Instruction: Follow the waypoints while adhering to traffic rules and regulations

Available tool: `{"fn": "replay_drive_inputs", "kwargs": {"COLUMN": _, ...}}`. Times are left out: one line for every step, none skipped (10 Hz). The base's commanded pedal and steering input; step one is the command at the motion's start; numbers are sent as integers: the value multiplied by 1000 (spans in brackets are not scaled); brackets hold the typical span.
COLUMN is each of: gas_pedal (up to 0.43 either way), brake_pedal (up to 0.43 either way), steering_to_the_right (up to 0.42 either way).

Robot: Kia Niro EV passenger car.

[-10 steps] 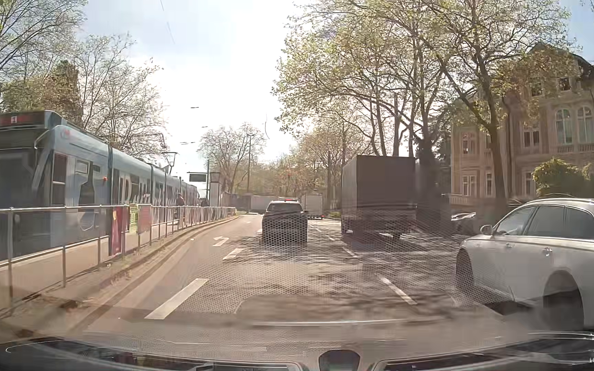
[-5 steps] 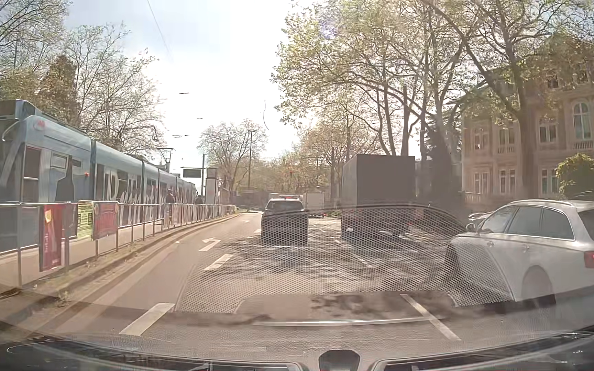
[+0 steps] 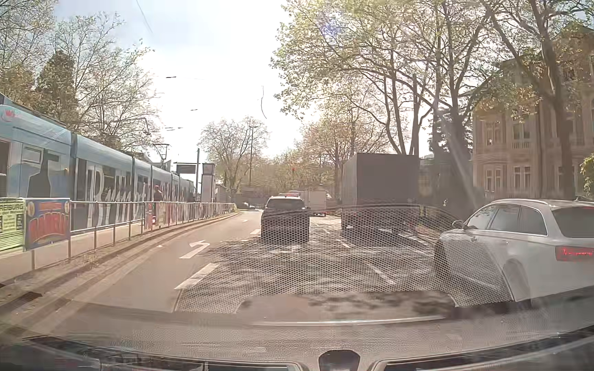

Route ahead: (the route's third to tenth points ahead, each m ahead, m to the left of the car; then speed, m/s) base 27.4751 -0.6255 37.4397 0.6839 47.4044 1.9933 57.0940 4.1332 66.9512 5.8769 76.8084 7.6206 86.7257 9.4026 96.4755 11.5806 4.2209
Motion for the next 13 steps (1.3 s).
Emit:
{"fn": "replay_drive_inputs", "kwargs": {"gas_pedal": 0, "brake_pedal": 0, "steering_to_the_right": -11}}
{"fn": "replay_drive_inputs", "kwargs": {"gas_pedal": 0, "brake_pedal": 0, "steering_to_the_right": -11}}
{"fn": "replay_drive_inputs", "kwargs": {"gas_pedal": 0, "brake_pedal": 0, "steering_to_the_right": -11}}
{"fn": "replay_drive_inputs", "kwargs": {"gas_pedal": 0, "brake_pedal": 0, "steering_to_the_right": -11}}
{"fn": "replay_drive_inputs", "kwargs": {"gas_pedal": 0, "brake_pedal": 0, "steering_to_the_right": -11}}
{"fn": "replay_drive_inputs", "kwargs": {"gas_pedal": 0, "brake_pedal": 0, "steering_to_the_right": -11}}
{"fn": "replay_drive_inputs", "kwargs": {"gas_pedal": 0, "brake_pedal": 0, "steering_to_the_right": -11}}
{"fn": "replay_drive_inputs", "kwargs": {"gas_pedal": 0, "brake_pedal": 0, "steering_to_the_right": -11}}
{"fn": "replay_drive_inputs", "kwargs": {"gas_pedal": 0, "brake_pedal": 0, "steering_to_the_right": -11}}
{"fn": "replay_drive_inputs", "kwargs": {"gas_pedal": 0, "brake_pedal": 0, "steering_to_the_right": -11}}
{"fn": "replay_drive_inputs", "kwargs": {"gas_pedal": 0, "brake_pedal": 0, "steering_to_the_right": -11}}
{"fn": "replay_drive_inputs", "kwargs": {"gas_pedal": 0, "brake_pedal": 0, "steering_to_the_right": -11}}
{"fn": "replay_drive_inputs", "kwargs": {"gas_pedal": 0, "brake_pedal": 0, "steering_to_the_right": -11}}
